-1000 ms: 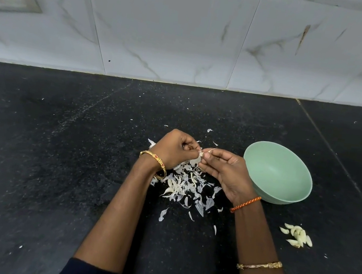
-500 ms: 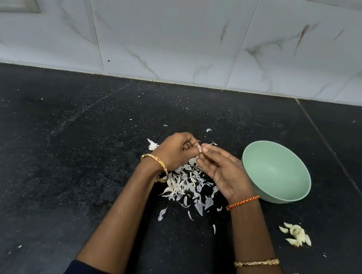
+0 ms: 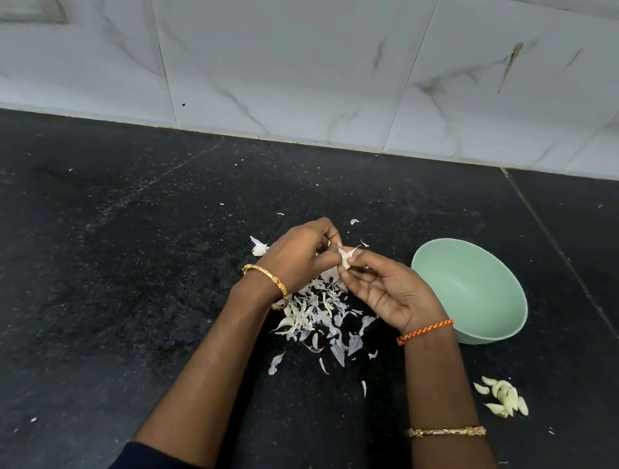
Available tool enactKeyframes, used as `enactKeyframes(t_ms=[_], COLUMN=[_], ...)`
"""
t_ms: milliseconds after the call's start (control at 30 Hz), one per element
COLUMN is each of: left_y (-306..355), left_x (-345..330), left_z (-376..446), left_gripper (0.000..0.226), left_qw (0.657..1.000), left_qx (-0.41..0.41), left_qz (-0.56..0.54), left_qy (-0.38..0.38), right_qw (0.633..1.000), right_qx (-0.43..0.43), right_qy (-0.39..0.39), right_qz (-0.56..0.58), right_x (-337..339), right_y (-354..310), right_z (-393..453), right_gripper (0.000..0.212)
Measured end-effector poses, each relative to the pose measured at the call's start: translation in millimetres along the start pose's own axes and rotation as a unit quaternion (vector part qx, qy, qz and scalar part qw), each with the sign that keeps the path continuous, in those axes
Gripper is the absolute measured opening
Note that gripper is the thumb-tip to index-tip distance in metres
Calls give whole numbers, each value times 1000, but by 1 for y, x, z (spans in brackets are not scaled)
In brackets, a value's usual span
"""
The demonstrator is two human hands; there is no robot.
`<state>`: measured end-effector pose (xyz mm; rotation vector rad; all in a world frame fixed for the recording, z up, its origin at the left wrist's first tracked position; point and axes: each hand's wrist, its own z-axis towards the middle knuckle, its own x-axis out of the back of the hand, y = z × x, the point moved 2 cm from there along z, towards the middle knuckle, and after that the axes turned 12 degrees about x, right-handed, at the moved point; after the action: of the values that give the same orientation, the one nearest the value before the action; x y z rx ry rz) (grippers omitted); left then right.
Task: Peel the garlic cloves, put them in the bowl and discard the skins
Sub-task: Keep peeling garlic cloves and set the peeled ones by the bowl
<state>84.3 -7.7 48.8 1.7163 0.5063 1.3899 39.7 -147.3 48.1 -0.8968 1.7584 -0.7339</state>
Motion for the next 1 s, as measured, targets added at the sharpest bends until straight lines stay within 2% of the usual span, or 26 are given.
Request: enactKeyframes(t_ms=[267,433,600,767,867,1000], left_y=[-11,-13,-10,-9,-9,-13], left_x=[18,13,4,2,2,-3], left_z=[1,-1,-2,-1,1,4], left_gripper=[4,25,40,17,7,11], left_qw=[993,997,991,982,984,989], left_qx=[33,32,40,47,56,67], left_qz=[1,6,-122,-181,-165,-124], left_qy=[113,69,-34,-39,-45,-44], right_qw=[999,1000,999,999,999,999], right_qx=[-7,-12,-5,-7,-12,-14], right_qy=[-20,-24,-35,-38,-32,-33], right_qz=[-33,-6,-7,-20,-13,-8], right_x=[7,8,9,10,11,9], right_y=[2,4,2,3,4,5], right_z=[-6,-8,-8,-8,-7,-6], right_gripper=[15,15,16,17,17,16])
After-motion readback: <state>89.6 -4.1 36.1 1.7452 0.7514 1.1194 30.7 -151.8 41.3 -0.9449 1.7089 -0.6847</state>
